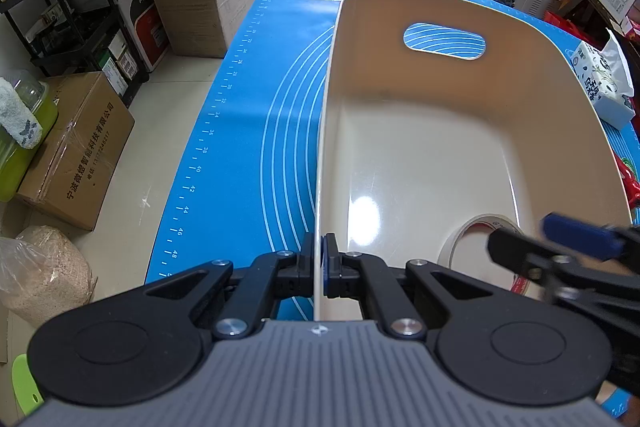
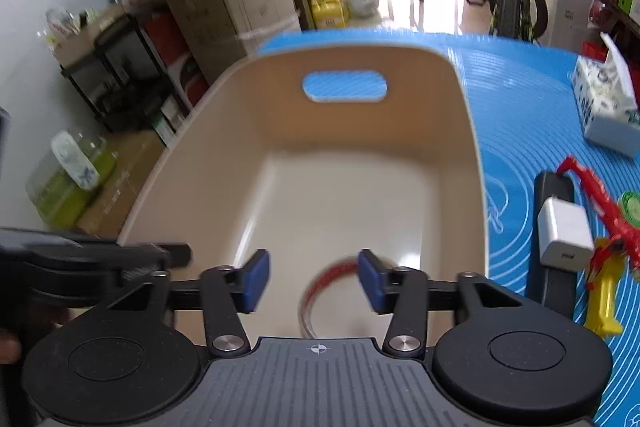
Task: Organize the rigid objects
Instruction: 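Carry the tape roll over the bin and release it inside, then move the right tool to the white charger plug and grasp it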
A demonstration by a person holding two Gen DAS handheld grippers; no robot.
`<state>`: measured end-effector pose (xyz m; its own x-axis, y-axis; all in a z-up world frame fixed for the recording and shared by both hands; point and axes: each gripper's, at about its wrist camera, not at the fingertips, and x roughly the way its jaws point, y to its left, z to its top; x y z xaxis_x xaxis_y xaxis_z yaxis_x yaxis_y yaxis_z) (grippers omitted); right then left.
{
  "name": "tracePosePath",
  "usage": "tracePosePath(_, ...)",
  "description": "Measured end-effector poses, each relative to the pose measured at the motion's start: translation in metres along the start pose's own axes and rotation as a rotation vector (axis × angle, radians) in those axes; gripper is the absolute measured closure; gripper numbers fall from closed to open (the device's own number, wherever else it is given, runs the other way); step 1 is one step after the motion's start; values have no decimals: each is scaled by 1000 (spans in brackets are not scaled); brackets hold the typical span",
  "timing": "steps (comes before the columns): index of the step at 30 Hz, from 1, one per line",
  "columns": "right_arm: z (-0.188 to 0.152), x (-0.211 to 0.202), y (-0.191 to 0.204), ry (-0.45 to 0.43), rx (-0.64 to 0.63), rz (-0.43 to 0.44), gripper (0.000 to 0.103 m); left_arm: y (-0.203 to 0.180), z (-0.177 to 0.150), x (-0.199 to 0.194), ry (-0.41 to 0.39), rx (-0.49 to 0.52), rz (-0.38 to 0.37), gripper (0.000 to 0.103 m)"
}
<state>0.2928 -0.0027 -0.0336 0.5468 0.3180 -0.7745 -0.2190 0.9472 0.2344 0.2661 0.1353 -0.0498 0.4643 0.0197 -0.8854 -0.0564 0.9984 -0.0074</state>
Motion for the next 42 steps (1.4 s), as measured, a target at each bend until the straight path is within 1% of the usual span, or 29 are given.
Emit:
tracePosePath(1, 2, -6, 1, -19, -2, -1, 32, 0, 0, 0, 0, 0, 0, 99)
tracePosePath(3, 5, -20, 0, -64, -7, -17, 28, 0, 0, -1, 0, 0, -1, 99)
tracePosePath(9, 13, -57, -22, -159, 37, -37, 27, 0, 0, -1, -1, 0, -1, 99)
tracePosePath(13, 10, -81, -41, -208, 35, -97, 25, 0, 0, -1, -1, 0, 0, 99)
tracePosePath(19, -4, -96, -77, -223, 51, -186, 25, 1, 0, -1, 0, -5, -2, 98)
tracePosePath(24, -29, -94, -105, -172, 38, -272, 25, 1, 0, -1, 1, -6, -3, 98)
tracePosePath(27, -48, -88, -123, -116, 37, -321, 25, 1, 0, -1, 1, -6, -3, 98)
tracePosePath(31, -72, -81, -138, -50, 69, -356, 25, 1, 0, -1, 1, -5, -3, 98)
tracePosePath(34, -82, -71, -146, -4, 99, -366, 25, 1, 0, -1, 1, -6, -2, 98)
tracePosePath(36, -87, -66, -148, 18, 114, -358, 25, 1, 0, -1, 1, -5, -1, 98)
tracePosePath(42, -96, -49, -149, 67, 126, -348, 26, 1, 0, -1, 1, -4, 0, 98)
